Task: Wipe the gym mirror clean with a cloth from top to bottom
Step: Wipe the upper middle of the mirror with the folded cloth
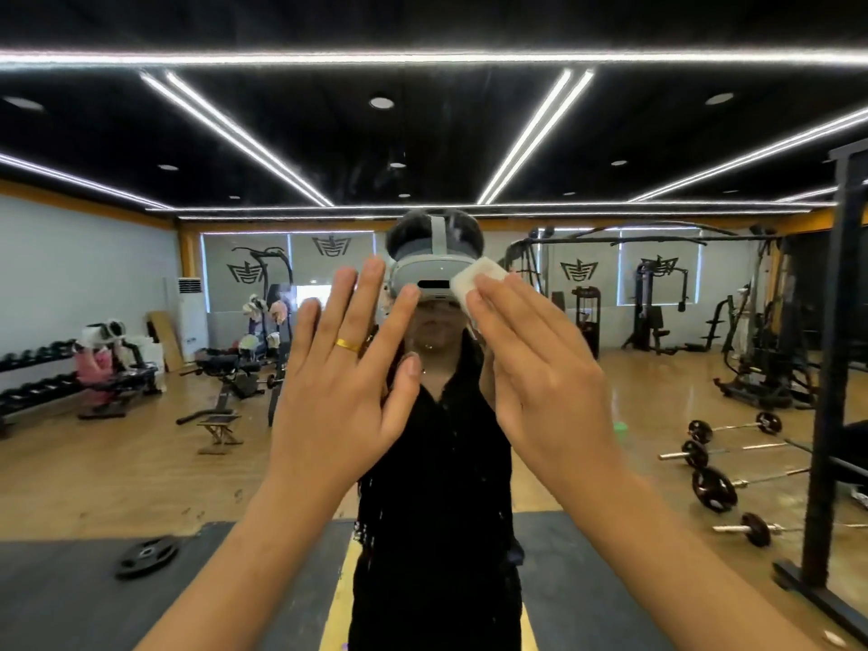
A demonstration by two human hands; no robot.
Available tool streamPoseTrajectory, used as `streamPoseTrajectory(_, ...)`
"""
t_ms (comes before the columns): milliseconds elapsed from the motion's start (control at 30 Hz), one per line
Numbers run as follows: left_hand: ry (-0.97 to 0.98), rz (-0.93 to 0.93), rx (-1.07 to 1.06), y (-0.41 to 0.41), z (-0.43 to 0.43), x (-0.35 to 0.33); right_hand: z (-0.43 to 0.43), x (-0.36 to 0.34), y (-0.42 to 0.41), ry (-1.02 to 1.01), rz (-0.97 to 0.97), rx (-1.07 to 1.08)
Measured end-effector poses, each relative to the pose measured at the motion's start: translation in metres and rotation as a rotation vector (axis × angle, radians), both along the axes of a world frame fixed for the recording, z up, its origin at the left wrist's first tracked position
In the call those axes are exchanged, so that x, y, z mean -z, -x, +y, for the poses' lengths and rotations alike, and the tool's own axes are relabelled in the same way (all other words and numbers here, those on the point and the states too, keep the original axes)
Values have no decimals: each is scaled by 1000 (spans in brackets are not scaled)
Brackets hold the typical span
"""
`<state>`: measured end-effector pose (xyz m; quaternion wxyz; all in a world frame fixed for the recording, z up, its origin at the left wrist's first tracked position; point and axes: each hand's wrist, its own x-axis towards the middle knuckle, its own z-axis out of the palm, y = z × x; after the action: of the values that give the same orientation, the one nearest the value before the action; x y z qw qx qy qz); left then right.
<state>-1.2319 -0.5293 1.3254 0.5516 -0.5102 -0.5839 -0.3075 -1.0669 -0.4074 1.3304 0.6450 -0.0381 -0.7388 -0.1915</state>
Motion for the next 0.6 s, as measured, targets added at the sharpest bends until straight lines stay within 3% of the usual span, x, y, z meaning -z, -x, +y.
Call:
streamPoseTrajectory(333, 22, -21, -9, -1, 1, -1, -2, 34, -10, 158, 26, -12)
streamPoseTrajectory(467, 91, -22, 146, 3, -18, -6, -7, 34, -2, 205, 126, -20)
streamPoseTrajectory(600, -23, -107, 107, 40, -61, -13, -13, 28, 11, 241, 257, -29)
